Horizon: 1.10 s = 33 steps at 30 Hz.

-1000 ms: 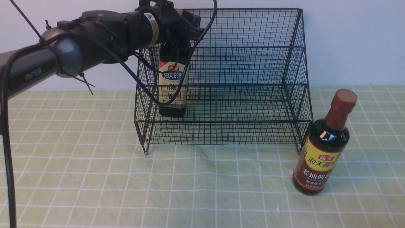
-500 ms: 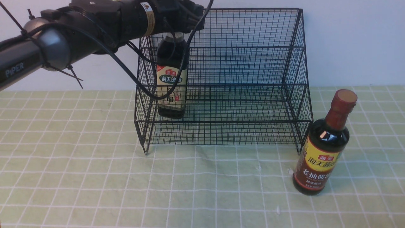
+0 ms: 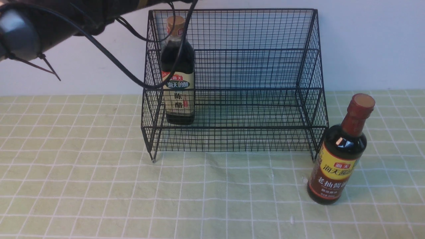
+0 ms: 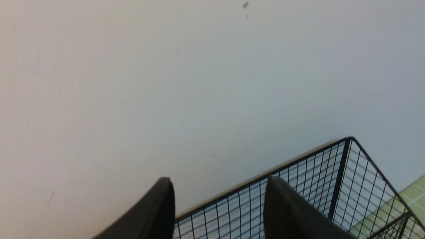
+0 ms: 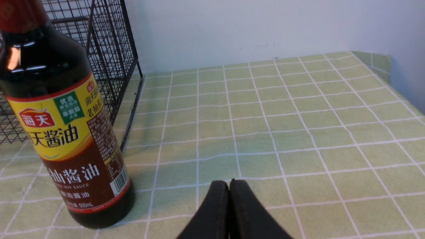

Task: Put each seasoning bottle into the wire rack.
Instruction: Use the left arm to put the condiment bottle back on the shelf, then use the right arm to grab the condiment bottle closest to it

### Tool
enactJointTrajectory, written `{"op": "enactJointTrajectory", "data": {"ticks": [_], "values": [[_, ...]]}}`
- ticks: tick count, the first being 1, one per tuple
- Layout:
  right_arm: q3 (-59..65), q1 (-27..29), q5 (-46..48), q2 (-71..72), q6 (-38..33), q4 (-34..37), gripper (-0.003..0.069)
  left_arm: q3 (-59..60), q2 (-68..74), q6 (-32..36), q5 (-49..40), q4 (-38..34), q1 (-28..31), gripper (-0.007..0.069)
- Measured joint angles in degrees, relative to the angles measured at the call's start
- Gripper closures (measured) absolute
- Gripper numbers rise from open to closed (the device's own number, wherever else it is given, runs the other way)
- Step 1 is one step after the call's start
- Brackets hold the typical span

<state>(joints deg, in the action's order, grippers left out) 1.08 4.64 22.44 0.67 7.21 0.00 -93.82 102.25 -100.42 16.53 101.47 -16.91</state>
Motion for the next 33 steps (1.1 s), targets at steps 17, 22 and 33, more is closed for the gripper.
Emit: {"op": "enactJointTrajectory", "data": {"ticks": [17, 22, 33], "values": [[0.0, 0.0, 0.0, 0.0, 0.0, 0.0, 0.0672, 0.0, -13.0, 48.8, -15.0, -0.3, 0.4, 0.0616], [0.0, 0.0, 0.0, 0.0, 0.0, 0.0, 0.0672, 0.0, -13.6, 48.6, -35.2, -12.4, 0.4, 0.062], [0.0, 0.0, 0.0, 0.0, 0.0, 0.0, 0.0672, 0.5, -15.2, 80.0, -67.3, -75.2, 0.5, 0.0607]]}}
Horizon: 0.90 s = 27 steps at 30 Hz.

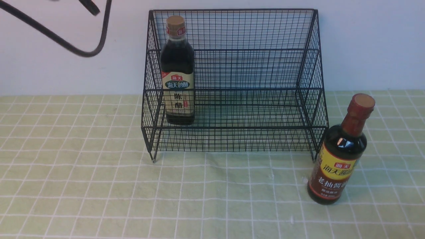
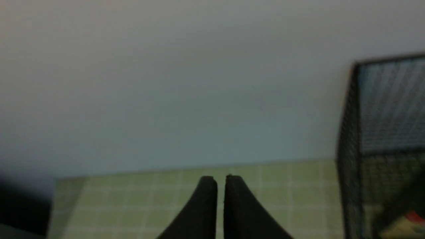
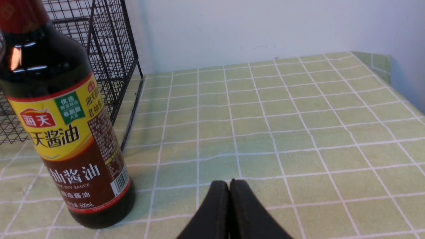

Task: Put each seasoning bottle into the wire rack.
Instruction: Use the right arm to grab the condiment bottle closest to it

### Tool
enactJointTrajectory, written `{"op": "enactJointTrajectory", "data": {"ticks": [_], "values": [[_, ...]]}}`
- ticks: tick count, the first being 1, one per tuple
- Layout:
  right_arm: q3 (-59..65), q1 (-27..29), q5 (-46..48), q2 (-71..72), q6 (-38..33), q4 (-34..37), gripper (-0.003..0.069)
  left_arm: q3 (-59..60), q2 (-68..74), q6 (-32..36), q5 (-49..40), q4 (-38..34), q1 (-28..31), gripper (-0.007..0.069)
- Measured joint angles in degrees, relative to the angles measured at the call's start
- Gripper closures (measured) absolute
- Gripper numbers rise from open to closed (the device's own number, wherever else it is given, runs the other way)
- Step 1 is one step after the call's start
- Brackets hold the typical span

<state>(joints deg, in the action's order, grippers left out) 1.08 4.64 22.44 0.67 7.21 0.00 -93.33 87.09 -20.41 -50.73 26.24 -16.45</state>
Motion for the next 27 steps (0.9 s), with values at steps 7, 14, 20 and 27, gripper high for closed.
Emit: {"op": "enactJointTrajectory", "data": {"ticks": [7, 14, 20, 27], "values": [[0.0, 0.0, 0.0, 0.0, 0.0, 0.0, 0.0672, 9.6, -14.2, 6.6, 4.6, -20.0, -0.1, 0.0607], [0.0, 0.0, 0.0, 0.0, 0.0, 0.0, 0.0672, 22.7, -29.5, 6.7, 7.5, -21.9, -0.1, 0.0607], [0.0, 0.0, 0.0, 0.0, 0.0, 0.0, 0.0672, 27.6, -39.9, 6.7, 3.9, -24.0, -0.1, 0.0607], [0.0, 0.0, 0.0, 0.0, 0.0, 0.0, 0.0672, 27.7, -47.0, 7.9, 1.5, -23.5, -0.1, 0.0607]]}}
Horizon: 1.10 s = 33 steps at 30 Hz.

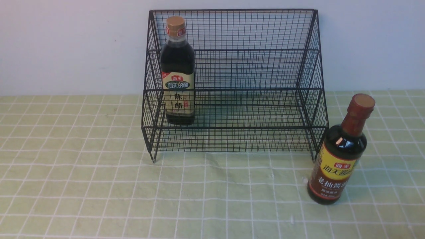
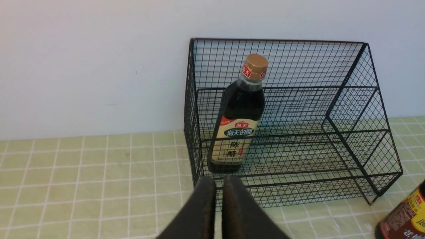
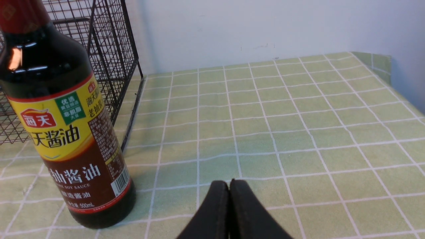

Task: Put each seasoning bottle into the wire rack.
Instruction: Use the right arm to grab the condiment bottle closest to it

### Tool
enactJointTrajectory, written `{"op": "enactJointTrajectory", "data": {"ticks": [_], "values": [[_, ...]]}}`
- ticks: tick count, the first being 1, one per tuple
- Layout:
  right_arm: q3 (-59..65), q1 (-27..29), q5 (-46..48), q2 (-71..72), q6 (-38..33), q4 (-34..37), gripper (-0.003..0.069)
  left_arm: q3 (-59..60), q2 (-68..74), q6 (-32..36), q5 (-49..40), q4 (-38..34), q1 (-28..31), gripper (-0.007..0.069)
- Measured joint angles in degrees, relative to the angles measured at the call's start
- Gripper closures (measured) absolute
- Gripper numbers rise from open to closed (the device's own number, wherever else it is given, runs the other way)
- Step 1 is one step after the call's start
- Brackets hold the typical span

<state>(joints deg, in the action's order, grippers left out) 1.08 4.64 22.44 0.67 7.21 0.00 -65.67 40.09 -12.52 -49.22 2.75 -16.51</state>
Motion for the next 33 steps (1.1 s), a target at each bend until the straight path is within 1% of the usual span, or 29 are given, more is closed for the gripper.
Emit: {"op": "enactJointTrajectory", "data": {"ticks": [3, 5, 8, 10, 12, 14, 15, 16, 17, 20, 22, 27, 31, 33], "values": [[0.0, 0.0, 0.0, 0.0, 0.0, 0.0, 0.0672, 0.0, -1.3, 1.8, 0.0, 0.1, 0.0, 0.0607], [0.0, 0.0, 0.0, 0.0, 0.0, 0.0, 0.0672, 0.2, -2.5, 4.6, 0.0, 0.2, 0.0, 0.0607], [0.0, 0.0, 0.0, 0.0, 0.0, 0.0, 0.0672, 1.4, -3.0, 6.9, 1.0, 0.7, 0.0, 0.0607], [0.0, 0.0, 0.0, 0.0, 0.0, 0.0, 0.0672, 5.7, -4.2, 9.8, 5.7, 1.4, 0.1, 0.0607], [0.0, 0.0, 0.0, 0.0, 0.0, 0.0, 0.0672, 9.1, -5.8, 11.1, 9.2, 1.6, 0.1, 0.0607], [0.0, 0.0, 0.0, 0.0, 0.0, 0.0, 0.0672, 13.8, -7.8, 12.1, 13.8, 1.7, 0.1, 0.0607], [0.0, 0.0, 0.0, 0.0, 0.0, 0.0, 0.0672, 19.4, -11.0, 13.2, 18.3, 1.7, 0.2, 0.0607], [0.0, 0.0, 0.0, 0.0, 0.0, 0.0, 0.0672, 20.9, -11.4, 13.3, 19.4, 1.7, 0.3, 0.0607], [0.0, 0.0, 0.0, 0.0, 0.0, 0.0, 0.0672, 27.1, -14.6, 14.0, 23.8, 1.7, 1.4, 0.0607], [0.0, 0.0, 0.0, 0.0, 0.0, 0.0, 0.0672, 38.6, -20.9, 14.4, 30.2, 1.7, 4.9, 0.0607], [0.0, 0.0, 0.0, 0.0, 0.0, 0.0, 0.0672, 45.7, -24.8, 14.4, 32.7, 1.1, 7.9, 0.0607], [0.0, 0.0, 0.0, 0.0, 0.0, 0.0, 0.0672, 60.9, -34.1, 14.4, 34.5, -1.5, 14.4, 0.0607], [0.0, 0.0, 0.0, 0.0, 0.0, 0.0, 0.0672, 67.0, -39.5, 14.3, 34.1, -1.9, 16.0, 0.0607], [0.0, 0.0, 0.0, 0.0, 0.0, 0.0, 0.0672, 67.2, -40.1, 14.3, 33.5, -1.9, 16.0, 0.0607]]}}
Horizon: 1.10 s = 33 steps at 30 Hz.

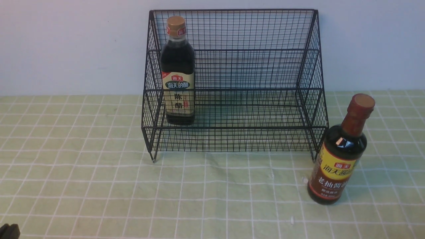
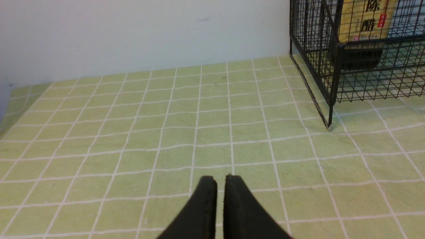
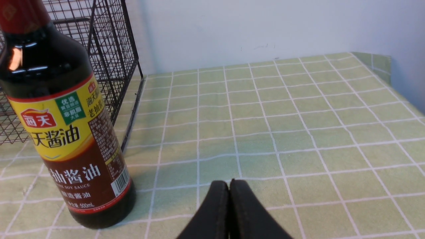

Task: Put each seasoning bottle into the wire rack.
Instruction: Use the right arm to grab the condiment bottle closest to it

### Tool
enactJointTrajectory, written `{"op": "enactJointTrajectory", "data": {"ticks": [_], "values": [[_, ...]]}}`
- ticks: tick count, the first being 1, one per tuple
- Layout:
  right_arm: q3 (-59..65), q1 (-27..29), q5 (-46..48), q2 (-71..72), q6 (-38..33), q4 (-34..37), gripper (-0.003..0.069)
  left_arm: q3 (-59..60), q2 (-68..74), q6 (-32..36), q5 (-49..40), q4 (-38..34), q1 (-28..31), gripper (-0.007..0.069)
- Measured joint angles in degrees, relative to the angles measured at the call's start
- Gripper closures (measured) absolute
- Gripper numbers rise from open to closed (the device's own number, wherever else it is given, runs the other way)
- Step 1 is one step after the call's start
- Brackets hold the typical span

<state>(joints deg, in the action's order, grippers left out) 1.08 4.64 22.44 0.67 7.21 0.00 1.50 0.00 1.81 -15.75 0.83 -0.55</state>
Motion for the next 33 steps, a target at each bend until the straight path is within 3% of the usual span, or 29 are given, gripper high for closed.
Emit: {"op": "enactJointTrajectory", "data": {"ticks": [6, 33], "values": [[0.0, 0.0, 0.0, 0.0, 0.0, 0.0, 0.0672, 0.1, -0.6, 0.0, -5.4, 0.0, -0.1, 0.0607], [0.0, 0.0, 0.0, 0.0, 0.0, 0.0, 0.0672, 0.1, -0.6, 0.0, -5.8, -0.2, -2.3, 0.0607]]}}
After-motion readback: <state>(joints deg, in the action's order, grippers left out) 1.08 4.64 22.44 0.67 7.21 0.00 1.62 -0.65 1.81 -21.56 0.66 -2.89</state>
